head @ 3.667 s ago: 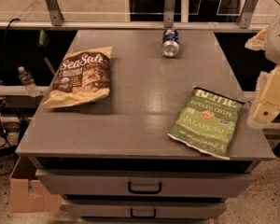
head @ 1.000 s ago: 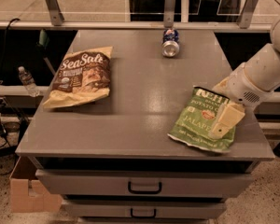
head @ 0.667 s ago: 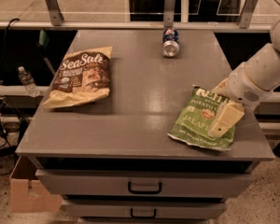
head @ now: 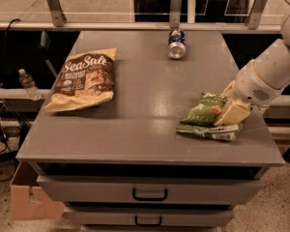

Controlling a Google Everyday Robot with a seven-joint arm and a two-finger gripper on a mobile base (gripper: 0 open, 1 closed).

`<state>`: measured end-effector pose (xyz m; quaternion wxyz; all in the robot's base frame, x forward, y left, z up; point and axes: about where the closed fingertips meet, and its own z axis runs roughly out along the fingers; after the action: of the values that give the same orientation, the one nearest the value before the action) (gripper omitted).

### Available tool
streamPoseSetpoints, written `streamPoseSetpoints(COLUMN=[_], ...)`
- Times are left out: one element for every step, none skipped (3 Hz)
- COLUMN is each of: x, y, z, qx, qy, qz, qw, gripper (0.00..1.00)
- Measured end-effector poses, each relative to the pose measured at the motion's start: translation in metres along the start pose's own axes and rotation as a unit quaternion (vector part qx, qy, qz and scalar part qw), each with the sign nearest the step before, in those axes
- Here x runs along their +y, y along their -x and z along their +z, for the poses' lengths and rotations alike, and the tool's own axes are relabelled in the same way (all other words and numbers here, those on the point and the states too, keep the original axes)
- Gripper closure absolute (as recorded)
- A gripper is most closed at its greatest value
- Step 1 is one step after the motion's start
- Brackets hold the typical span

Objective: Pick green jalapeno chip bag

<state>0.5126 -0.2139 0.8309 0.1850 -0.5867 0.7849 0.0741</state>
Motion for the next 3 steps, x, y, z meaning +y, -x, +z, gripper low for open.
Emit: streamPoseSetpoints(x=[0.000, 0.003, 0.008], y=[0.000, 0.029, 0.103], z=[-0.001, -0.017, -0.068], qx=[0.000, -0.044, -0.155], qy=[0.000, 0.011, 0.036], qz=[0.000, -0.017, -0.065], qw=[1.0000, 0.9988, 0.9852], gripper=[1.00, 1.00, 1.00])
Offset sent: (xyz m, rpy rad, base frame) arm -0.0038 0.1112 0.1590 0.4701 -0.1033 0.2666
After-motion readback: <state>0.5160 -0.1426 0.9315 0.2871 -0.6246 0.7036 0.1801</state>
